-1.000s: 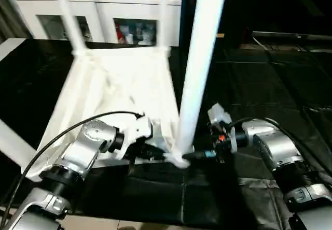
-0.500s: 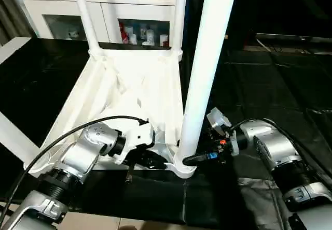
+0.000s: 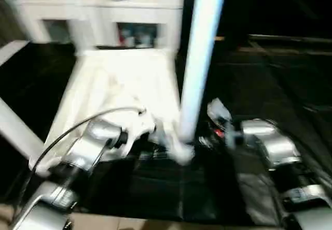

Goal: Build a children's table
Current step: Rotate leg to tighten

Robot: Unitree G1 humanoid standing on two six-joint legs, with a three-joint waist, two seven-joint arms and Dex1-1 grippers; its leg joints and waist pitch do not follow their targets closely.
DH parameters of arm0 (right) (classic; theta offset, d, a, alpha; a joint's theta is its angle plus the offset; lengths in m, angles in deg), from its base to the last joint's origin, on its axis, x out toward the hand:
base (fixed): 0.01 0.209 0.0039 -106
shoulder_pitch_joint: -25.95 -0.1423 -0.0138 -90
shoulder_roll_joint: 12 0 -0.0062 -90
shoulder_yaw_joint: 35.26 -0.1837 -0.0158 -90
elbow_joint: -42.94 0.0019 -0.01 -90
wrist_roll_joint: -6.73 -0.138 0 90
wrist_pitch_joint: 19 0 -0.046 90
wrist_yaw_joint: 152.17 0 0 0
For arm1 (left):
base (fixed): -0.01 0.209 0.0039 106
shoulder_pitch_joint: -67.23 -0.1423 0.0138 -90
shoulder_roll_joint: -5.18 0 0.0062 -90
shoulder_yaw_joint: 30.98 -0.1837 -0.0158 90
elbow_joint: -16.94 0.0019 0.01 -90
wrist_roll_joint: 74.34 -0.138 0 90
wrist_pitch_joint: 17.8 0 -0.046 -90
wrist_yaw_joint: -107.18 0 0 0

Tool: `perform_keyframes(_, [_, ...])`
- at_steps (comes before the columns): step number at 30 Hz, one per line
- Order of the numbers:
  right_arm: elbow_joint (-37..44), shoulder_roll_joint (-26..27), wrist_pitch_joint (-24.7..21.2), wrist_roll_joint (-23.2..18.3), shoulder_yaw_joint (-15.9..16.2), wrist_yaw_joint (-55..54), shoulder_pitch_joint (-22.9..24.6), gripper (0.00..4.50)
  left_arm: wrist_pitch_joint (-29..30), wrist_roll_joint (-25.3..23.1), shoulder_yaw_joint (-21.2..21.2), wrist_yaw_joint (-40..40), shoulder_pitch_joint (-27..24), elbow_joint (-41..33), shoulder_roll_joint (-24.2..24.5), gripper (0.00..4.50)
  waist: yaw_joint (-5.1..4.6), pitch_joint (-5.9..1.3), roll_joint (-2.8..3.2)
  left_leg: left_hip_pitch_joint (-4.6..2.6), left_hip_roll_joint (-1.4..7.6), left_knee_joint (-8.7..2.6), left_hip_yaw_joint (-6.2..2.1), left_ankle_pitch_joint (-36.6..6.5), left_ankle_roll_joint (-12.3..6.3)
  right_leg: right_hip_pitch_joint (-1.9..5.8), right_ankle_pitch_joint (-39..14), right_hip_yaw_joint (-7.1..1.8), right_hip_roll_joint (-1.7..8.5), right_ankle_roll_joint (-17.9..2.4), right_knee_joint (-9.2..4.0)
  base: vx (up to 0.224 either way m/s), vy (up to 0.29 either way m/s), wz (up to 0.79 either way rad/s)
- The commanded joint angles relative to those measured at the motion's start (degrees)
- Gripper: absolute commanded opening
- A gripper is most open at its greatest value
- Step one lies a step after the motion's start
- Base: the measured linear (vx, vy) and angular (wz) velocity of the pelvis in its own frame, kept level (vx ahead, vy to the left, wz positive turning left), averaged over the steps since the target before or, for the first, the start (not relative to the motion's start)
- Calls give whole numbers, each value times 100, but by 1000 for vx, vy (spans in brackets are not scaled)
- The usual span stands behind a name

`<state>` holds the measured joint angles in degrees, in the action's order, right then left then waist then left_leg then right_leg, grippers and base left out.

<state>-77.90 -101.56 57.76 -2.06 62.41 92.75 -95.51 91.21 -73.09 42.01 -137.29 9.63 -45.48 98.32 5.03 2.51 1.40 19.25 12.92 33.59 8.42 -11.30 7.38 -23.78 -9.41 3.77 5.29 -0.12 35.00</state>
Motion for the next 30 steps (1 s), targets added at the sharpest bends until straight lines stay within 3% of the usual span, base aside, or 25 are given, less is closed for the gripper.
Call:
perform_keyframes(1, [-344,551,-358,278,247,-1024,-84,197,193,45,200,816,373,224,-466,0,-30,-284,-51,109,-148,-430,124,-1430,-15,319,-2741,-122,143,-694,-552,0,0,0])
perform_keyframes(2, [-438,709,-431,359,213,-1461,-137,197,251,48,303,1116,497,380,-607,0,-78,-286,-53,126,-163,-437,97,-1472,18,348,-2962,-94,150,-580,-571,0,0,0])
perform_keyframes(4, [-692,1165,-431,465,101,-2449,-310,196,112,50,590,1997,829,837,-990,0,-142,-296,-58,126,-196,-417,93,-1478,41,327,-3165,-71,153,-440,-615,0,0,0])
perform_keyframes(6, [-800,1413,-398,534,-32,-2888,-401,196,75,27,706,2289,962,1015,-1136,0,-179,-316,-63,130,-201,-414,89,-1462,-16,326,-3114,-68,145,-412,-629,0,0,0])
perform_keyframes(9, [-961,1601,-141,566,-79,-3179,-517,195,92,63,777,2406,1011,1041,-1219,0,-204,-341,-38,134,-161,-423,99,-1307,-121,319,-2378,-102,134,-690,-563,0,0,0])
perform_keyframes(11, [-1008,1642,1,568,-79,-3201,-541,195,119,70,779,2397,1001,1008,-1221,0,-213,-372,-32,138,-151,-406,109,-1116,-185,351,-1630,-119,128,-1006,-479,0,0,0])
perform_keyframes(13, [-1023,1648,70,547,-91,-3108,-555,264,145,48,753,2304,951,946,-1173,0,-202,-379,-25,127,-154,-391,128,-962,-271,369,-1200,-129,127,-1208,-446,0,0,0])
perform_keyframes(14, [-1009,1667,71,504,-124,-3061,-562,264,130,24,741,2262,931,946,-1143,0,-197,-386,-30,146,-161,-386,128,-826,-317,400,-972,-132,127,-1293,-418,0,0,0])
perform_keyframes(17, [-842,1573,75,468,-82,-2684,-485,301,-45,70,714,1990,834,935,-1021,0,-199,-384,-23,155,-158,-385,128,-707,-386,423,-735,-132,130,-1404,-396,0,0,0])
perform_keyframes(21, [-750,1364,72,382,-71,-2345,-415,333,-27,75,673,1799,732,841,-900,0,-207,-360,-15,127,-138,-401,137,-954,-375,414,-1037,-133,134,-1400,-433,0,0,0])
perform_keyframes(25, [-472,805,-129,226,-71,-1603,-316,366,-88,91,594,1392,600,732,-681,0,-160,-348,-11,95,-113,-414,141,-1109,-401,388,-1249,-143,135,-1360,-455,0,0,0])
perform_keyframes(30, [-441,209,-143,265,-63,-858,-348,409,-207,169,511,840,533,681,-513,0,-97,-355,-30,107,-114,-401,147,-1021,-386,399,-1232,-149,142,-1367,-446,0,0,0])
